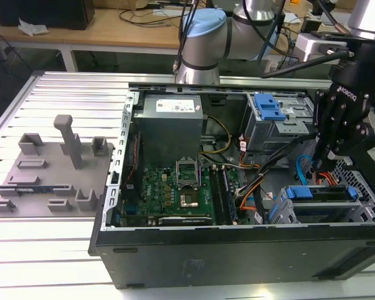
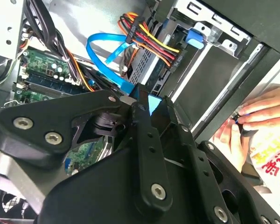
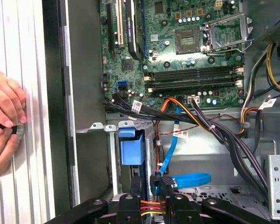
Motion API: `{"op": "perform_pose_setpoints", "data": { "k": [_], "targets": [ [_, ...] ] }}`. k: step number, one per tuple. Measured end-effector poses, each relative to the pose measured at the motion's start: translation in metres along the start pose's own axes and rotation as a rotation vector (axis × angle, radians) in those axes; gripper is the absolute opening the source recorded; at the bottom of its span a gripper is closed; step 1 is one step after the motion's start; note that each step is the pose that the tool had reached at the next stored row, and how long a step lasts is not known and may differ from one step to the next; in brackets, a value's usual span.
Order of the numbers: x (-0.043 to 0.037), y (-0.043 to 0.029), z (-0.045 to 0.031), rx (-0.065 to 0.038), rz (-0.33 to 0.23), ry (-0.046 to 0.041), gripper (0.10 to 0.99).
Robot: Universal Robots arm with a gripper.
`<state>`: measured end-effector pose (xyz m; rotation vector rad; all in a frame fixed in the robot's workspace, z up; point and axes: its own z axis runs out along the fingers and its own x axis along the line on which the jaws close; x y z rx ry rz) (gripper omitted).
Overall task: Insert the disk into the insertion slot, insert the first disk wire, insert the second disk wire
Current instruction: 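Insert the second disk wire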
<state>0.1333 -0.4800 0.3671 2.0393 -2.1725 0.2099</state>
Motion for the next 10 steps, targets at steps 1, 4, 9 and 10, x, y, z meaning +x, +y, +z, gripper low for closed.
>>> {"op": "perform_pose_setpoints", "data": {
  "k": [1, 4, 9, 10],
  "targets": [
    [-0.0005, 0.0000, 0.0003, 0.000, 0.000, 0.0002, 0.302],
    [-0.0021, 0.0002, 0.0013, 0.000, 0.000, 0.0037, 0.302],
    [-0.0034, 0.0002, 0.0021, 0.000, 0.000, 0.0075, 0.216],
    [-0.0035, 0.0002, 0.0023, 0.000, 0.000, 0.0082, 0.216]
  ]
}}
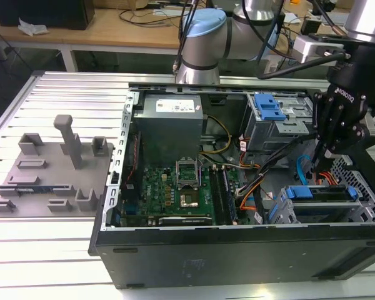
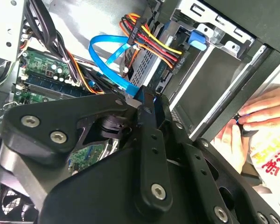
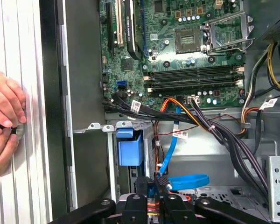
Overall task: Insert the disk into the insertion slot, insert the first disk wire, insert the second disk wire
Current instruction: 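Insert the second disk wire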
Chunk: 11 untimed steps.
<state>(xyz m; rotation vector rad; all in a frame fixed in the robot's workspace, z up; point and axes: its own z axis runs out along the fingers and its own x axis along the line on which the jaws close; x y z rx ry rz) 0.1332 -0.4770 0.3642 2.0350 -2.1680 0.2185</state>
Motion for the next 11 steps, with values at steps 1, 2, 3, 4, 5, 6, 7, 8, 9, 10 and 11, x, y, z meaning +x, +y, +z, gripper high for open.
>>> {"op": "perform_pose_setpoints", "data": {
  "k": [1, 2, 3, 4, 5, 6, 7, 8, 9, 10, 11],
  "targets": [
    [0.0000, 0.0000, 0.0000, 0.000, 0.000, 0.0004, 0.216],
    [-0.0001, 0.0000, 0.0002, 0.000, 0.000, 0.0006, 0.216],
    [-0.0001, 0.0000, 0.0002, 0.000, 0.000, 0.0009, 0.216],
    [-0.0001, -0.0001, 0.0003, 0.000, 0.000, 0.0008, 0.216],
    [-0.0002, -0.0003, 0.0003, 0.000, 0.000, 0.0008, 0.161],
    [-0.0002, -0.0004, 0.0004, 0.000, 0.000, 0.0007, 0.161],
    [-0.0002, -0.0005, 0.0004, 0.000, 0.000, 0.0007, 0.161],
    [-0.0002, -0.0006, 0.0003, 0.000, 0.000, 0.0007, 0.161],
    [-0.0002, -0.0006, 0.0003, 0.000, 0.000, 0.0008, 0.161],
    [-0.0002, -0.0006, 0.0004, 0.000, 0.000, 0.0007, 0.161],
    [-0.0001, -0.0006, 0.0004, 0.000, 0.000, 0.0007, 0.161]
  ]
}}
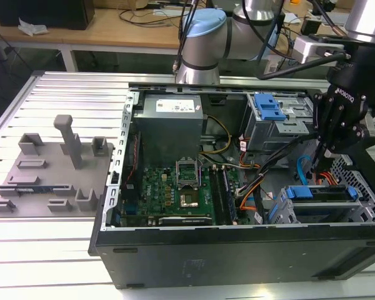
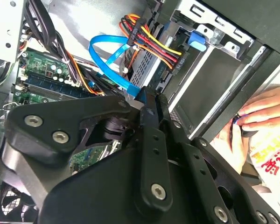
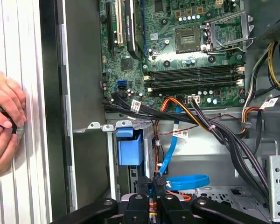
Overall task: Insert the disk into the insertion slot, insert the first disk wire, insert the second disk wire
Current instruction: 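Insert the second disk wire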
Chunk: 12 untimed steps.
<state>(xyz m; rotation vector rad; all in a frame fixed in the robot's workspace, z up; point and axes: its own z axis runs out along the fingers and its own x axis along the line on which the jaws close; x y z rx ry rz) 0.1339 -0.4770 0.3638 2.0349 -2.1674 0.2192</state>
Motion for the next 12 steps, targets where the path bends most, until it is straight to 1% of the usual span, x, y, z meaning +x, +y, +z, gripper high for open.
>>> {"op": "perform_pose_setpoints", "data": {
  "k": [2, 3, 5, 6, 7, 8, 10, 11, 12],
  "targets": [
    [0.0052, -0.0004, 0.0011, 0.000, 0.000, -0.0065, 0.161],
    [0.0089, -0.0007, 0.0019, 0.001, 0.000, -0.0141, 0.161],
    [0.0165, -0.0011, 0.0037, 0.003, 0.000, -0.0335, 0.161],
    [0.0184, -0.0012, 0.0040, 0.004, 0.001, -0.0417, 0.161],
    [0.0207, -0.0013, 0.0045, 0.005, 0.001, -0.0540, 0.161],
    [0.0221, -0.0014, 0.0049, 0.006, 0.001, -0.0629, 0.161],
    [0.0257, -0.0017, 0.0056, 0.009, 0.002, -0.0873, 0.161],
    [0.0280, -0.0019, 0.0062, 0.010, 0.002, -0.1025, 0.161],
    [0.0295, -0.0020, 0.0065, 0.010, 0.002, -0.1101, 0.161]
  ]
}}
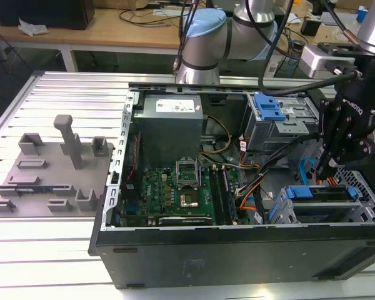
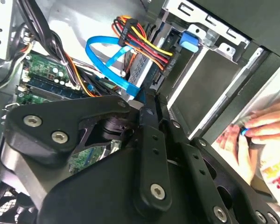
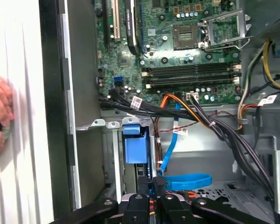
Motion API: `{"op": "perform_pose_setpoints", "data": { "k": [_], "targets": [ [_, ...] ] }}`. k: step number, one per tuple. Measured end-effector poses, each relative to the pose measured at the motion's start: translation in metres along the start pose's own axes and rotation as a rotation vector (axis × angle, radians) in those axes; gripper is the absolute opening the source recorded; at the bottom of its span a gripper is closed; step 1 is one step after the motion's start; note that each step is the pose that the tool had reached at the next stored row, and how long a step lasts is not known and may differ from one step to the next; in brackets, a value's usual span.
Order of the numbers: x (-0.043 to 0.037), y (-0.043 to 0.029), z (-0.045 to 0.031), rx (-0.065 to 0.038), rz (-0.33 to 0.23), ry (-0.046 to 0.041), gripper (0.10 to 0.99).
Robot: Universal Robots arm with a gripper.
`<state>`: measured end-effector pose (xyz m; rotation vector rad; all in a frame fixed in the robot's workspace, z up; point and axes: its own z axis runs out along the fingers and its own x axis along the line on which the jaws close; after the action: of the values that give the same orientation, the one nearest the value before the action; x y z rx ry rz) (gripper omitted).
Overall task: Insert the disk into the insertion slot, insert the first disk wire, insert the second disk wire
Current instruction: 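Insert the second disk wire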
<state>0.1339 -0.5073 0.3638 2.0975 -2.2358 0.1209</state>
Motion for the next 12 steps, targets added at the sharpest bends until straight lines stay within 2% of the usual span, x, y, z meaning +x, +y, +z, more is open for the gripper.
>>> {"op": "perform_pose_setpoints", "data": {
  "k": [3, 5, 6, 8, 9, 12],
  "targets": [
    [0.0101, -0.0006, 0.0018, -0.002, 0.000, -0.0358, 0.161],
    [0.0146, -0.0009, 0.0027, -0.003, 0.000, -0.0556, 0.161],
    [0.0177, -0.0011, 0.0033, -0.004, 0.000, -0.0731, 0.161],
    [0.0208, -0.0013, 0.0042, -0.005, 0.000, -0.0939, 0.161],
    [0.0214, -0.0013, 0.0047, -0.006, 0.000, -0.1002, 0.161],
    [0.0215, -0.0014, 0.0048, -0.006, 0.000, -0.1008, 0.161]
  ]
}}
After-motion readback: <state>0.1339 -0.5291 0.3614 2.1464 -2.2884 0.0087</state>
